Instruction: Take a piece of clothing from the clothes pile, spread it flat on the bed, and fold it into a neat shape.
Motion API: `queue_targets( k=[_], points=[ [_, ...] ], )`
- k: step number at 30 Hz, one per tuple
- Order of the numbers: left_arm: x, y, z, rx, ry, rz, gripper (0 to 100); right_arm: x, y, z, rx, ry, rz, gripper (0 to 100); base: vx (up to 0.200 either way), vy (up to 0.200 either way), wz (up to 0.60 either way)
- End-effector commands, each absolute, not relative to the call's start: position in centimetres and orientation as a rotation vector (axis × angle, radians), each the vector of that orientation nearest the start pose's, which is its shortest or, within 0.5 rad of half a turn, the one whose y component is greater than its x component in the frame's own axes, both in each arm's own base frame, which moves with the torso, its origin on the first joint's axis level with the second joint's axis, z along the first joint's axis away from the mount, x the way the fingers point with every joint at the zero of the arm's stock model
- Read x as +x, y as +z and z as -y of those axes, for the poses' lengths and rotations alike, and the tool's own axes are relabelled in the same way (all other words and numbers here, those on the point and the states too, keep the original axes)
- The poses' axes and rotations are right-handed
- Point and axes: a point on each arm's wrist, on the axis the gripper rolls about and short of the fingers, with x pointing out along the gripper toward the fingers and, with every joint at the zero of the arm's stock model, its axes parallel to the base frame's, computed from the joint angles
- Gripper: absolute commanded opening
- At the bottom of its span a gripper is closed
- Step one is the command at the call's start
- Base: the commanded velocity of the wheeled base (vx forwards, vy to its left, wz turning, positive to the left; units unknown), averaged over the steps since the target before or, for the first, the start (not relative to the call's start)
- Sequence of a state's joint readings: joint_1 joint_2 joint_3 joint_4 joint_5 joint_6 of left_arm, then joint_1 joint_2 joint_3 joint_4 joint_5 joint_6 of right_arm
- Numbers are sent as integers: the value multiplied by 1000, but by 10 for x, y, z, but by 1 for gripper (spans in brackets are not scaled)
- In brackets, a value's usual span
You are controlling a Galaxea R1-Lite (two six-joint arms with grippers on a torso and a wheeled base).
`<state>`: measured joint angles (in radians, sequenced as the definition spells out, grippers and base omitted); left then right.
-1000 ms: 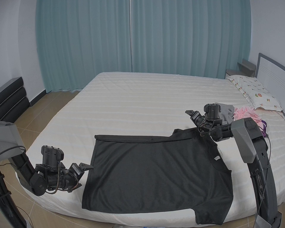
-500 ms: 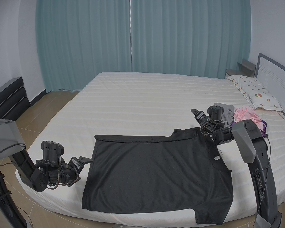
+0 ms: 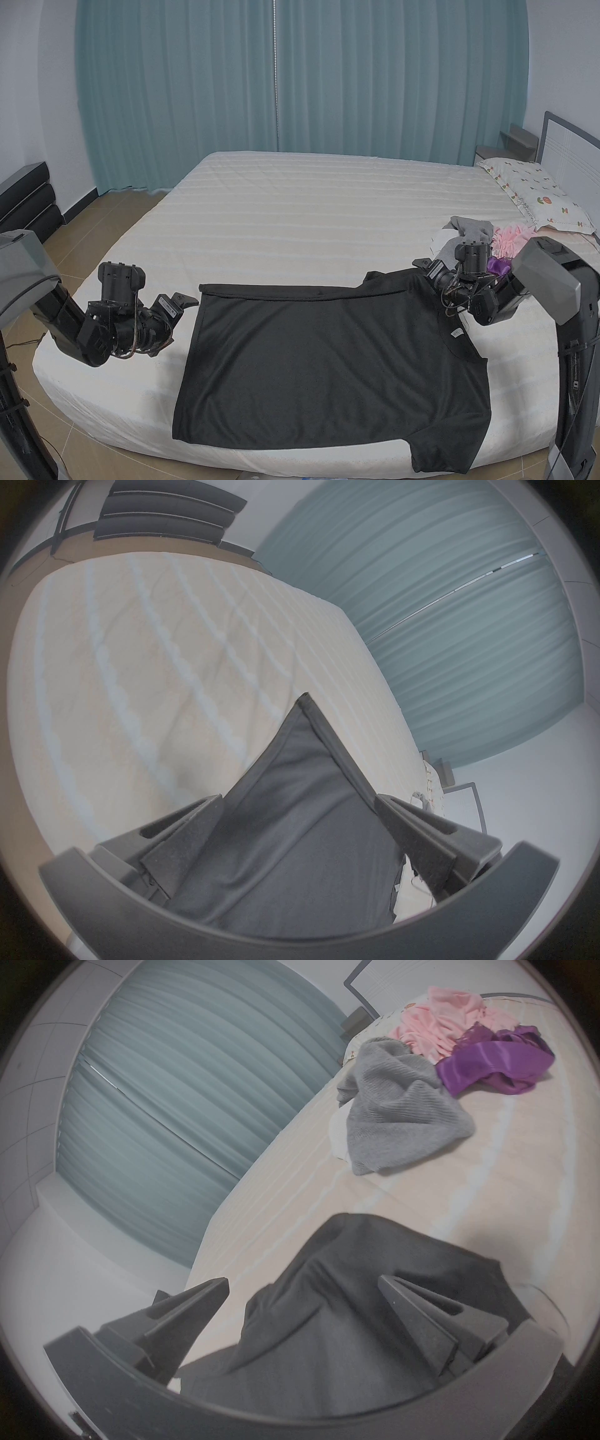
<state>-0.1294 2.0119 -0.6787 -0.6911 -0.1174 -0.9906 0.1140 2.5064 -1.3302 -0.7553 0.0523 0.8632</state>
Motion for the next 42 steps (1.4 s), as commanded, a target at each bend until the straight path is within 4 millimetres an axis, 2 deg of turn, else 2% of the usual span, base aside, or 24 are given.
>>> queue_targets(
  k=[1, 8, 9, 10, 13, 16, 22, 27, 32, 42],
  points=[
    [371, 63, 45, -933, 114, -695, 100, 400, 59, -46, 854, 52, -436, 100, 0, 0, 0],
    [403, 53, 38, -907, 139, -717, 100, 352, 58, -32, 928, 71, -467, 100, 0, 0, 0],
    [403, 53, 38, -907, 139, -717, 100, 352, 58, -32, 928, 71, -467, 100, 0, 0, 0],
    [413, 52, 38, -909, 145, -724, 100, 341, 52, -30, 945, 72, -478, 100, 0, 0, 0],
    [423, 53, 39, -909, 145, -724, 100, 330, 48, -26, 949, 71, -476, 100, 0, 0, 0],
    [435, 53, 43, -904, 139, -730, 100, 317, 42, -23, 956, 59, -476, 100, 0, 0, 0],
    [455, 39, 56, -889, 144, -770, 100, 290, 32, -8, 975, 18, -453, 100, 0, 0, 0],
    [463, 32, 68, -877, 127, -783, 100, 284, 29, -9, 1042, 12, -442, 100, 0, 0, 0],
    [483, 22, 78, -855, 142, -756, 100, 280, 26, -11, 1051, 10, -458, 100, 0, 0, 0],
    [503, 13, 78, -830, 194, -713, 100, 277, 25, -11, 1052, 4, -468, 100, 0, 0, 0]
  ],
)
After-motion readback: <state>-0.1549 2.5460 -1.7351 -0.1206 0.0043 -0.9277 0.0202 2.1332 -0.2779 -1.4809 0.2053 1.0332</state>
